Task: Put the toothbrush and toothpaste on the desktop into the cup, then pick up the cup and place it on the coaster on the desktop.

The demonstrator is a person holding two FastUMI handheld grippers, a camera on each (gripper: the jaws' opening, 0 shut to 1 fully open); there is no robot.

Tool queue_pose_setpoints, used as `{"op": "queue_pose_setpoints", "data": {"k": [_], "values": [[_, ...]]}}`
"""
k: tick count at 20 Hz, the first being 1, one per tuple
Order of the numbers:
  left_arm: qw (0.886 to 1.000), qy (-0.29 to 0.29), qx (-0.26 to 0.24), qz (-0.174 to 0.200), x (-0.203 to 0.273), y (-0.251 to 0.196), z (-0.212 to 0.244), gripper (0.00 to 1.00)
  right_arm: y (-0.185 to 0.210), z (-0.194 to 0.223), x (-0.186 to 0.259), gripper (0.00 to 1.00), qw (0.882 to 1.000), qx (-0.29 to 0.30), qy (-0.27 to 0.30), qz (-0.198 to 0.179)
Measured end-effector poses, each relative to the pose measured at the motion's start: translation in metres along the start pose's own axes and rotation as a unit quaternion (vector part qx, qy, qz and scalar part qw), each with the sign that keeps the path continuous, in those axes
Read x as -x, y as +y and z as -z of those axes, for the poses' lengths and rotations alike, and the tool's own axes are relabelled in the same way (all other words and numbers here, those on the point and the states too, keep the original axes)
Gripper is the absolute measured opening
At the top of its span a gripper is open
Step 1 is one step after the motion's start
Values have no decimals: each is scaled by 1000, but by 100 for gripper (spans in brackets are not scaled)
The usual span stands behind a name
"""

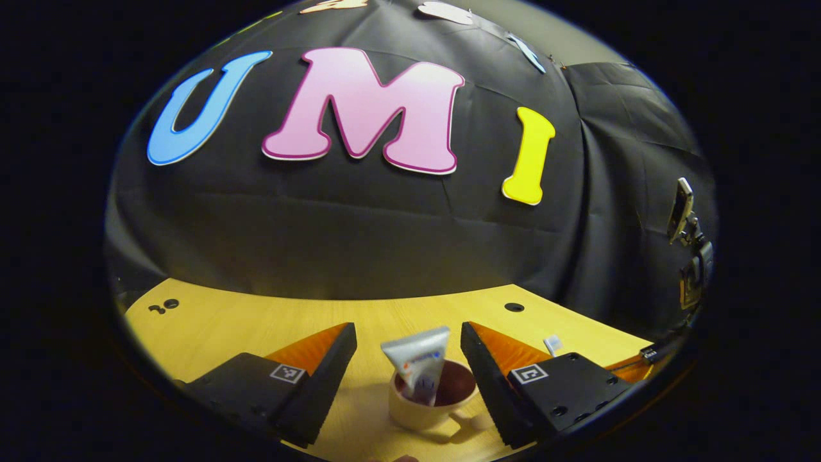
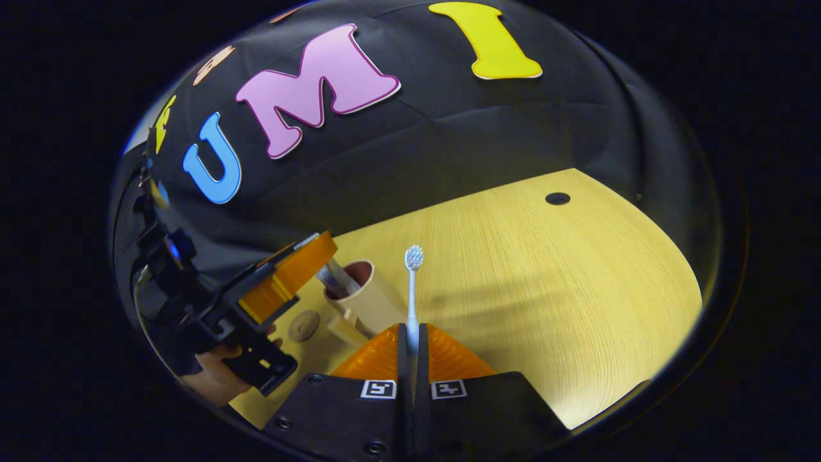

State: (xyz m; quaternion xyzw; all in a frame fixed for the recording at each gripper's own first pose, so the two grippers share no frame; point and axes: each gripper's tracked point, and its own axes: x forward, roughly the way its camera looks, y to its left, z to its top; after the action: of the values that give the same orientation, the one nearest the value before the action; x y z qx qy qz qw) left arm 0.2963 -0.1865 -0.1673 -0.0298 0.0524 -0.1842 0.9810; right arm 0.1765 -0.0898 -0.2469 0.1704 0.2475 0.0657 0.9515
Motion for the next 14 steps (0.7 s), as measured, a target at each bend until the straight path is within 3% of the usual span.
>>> {"op": "queue_pose_setpoints", "data": {"k": [3, 7, 14], "values": [[1000, 17, 22, -7, 45, 6, 11, 100, 11, -35, -18, 5, 999, 6, -39, -10], [998, 42, -30, -40, 85, 29, 37, 100, 29, -71, -43, 5, 996, 6, -82, -30], [995, 92, 9, -40, 141, 25, 73, 100, 61, -111, -70, 5, 985, -5, -160, -63]]}}
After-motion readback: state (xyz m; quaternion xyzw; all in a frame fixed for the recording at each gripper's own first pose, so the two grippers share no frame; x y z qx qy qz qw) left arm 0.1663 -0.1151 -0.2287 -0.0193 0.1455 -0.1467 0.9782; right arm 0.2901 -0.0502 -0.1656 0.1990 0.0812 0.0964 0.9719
